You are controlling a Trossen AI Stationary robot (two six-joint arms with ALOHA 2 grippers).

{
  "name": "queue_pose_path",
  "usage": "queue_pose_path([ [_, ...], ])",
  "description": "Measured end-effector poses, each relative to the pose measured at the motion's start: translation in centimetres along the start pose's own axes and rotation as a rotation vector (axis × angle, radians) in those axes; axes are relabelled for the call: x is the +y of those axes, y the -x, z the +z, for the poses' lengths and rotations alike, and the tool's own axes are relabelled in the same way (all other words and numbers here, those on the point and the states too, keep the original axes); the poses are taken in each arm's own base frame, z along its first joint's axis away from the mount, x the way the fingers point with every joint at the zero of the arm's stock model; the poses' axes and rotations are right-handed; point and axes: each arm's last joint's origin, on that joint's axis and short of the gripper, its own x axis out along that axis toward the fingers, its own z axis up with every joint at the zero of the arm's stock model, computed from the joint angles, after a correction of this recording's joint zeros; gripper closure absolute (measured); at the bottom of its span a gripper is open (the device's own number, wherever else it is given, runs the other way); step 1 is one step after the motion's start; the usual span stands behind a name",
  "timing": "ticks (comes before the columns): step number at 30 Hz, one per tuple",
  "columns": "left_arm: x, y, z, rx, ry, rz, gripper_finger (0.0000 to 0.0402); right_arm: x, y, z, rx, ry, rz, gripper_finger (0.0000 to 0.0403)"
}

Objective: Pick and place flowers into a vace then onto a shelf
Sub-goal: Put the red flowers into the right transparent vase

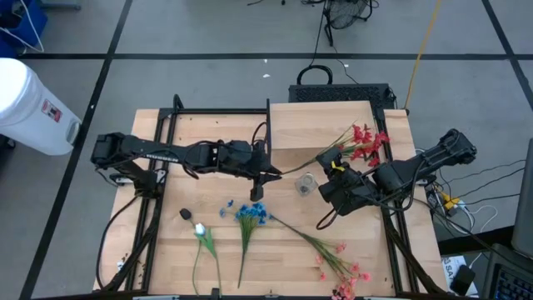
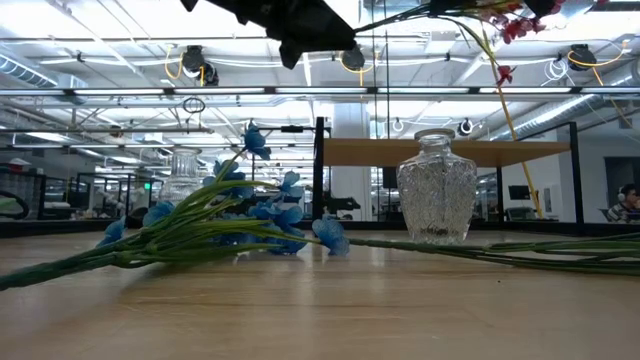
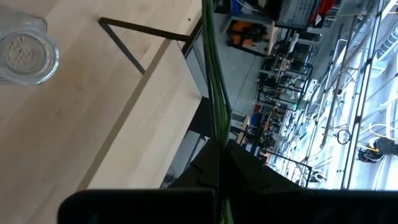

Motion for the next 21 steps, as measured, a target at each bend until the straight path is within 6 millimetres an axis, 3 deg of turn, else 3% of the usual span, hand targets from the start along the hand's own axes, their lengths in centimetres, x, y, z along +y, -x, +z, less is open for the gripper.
queue_pose_path([
  [6,0.07,0.0,-0.09,0.009,-0.019,0.016,0.0387,0.07,0.0,0.0,-0.011,0.0,0.016,0.0403],
  [12,0.09,0.0,-0.08,0.008,-0.047,0.022,0.0383,0.05,-0.09,-0.05,-0.008,-0.072,0.018,0.0402],
  [21,0.14,0.0,0.1,-0.011,-0.068,0.042,0.039,-0.07,0.07,-0.13,0.037,-0.337,-0.051,0.0366],
])
